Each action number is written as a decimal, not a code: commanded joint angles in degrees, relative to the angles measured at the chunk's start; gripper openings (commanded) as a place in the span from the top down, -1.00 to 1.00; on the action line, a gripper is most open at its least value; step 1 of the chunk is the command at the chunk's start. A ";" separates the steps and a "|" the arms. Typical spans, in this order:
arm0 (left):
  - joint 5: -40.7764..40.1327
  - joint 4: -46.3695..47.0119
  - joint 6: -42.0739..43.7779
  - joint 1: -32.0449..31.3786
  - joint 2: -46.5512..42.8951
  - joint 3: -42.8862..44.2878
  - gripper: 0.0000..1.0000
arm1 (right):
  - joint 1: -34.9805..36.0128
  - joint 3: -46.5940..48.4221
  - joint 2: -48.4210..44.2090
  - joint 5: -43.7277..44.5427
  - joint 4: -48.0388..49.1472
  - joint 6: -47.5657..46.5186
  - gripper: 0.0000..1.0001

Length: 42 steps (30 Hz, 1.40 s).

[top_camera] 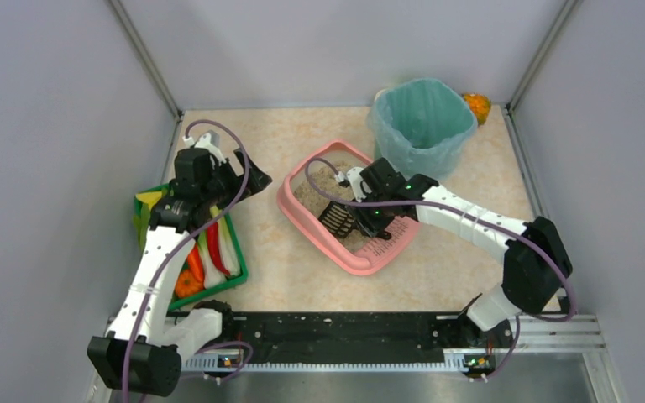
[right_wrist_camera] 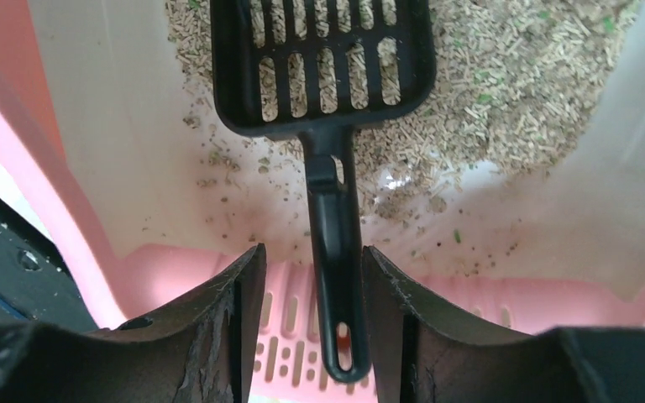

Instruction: Clean the litter box

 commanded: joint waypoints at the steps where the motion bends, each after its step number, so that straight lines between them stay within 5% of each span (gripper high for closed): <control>1: -1.47 0.28 1.13 -0.18 -2.32 1.82 -0.98 | 1.93 3.11 3.89 1.44 2.64 -2.65 0.10; 9: -2.31 -0.58 1.18 -0.23 -3.97 1.86 -0.98 | 2.96 2.46 7.44 5.45 3.42 -4.65 0.22; 21: -0.70 1.76 -1.03 -3.85 -2.73 2.53 -0.98 | 2.99 7.55 2.82 12.29 -2.20 -5.29 0.99; 33: -5.71 7.30 -4.11 -5.59 -1.97 1.68 -0.98 | 9.98 14.33 1.15 34.10 -12.84 -8.79 1.00; 42: 0.61 13.24 -6.96 -11.55 3.69 1.93 -0.90 | 10.36 14.38 -4.60 31.80 -12.17 -3.81 1.00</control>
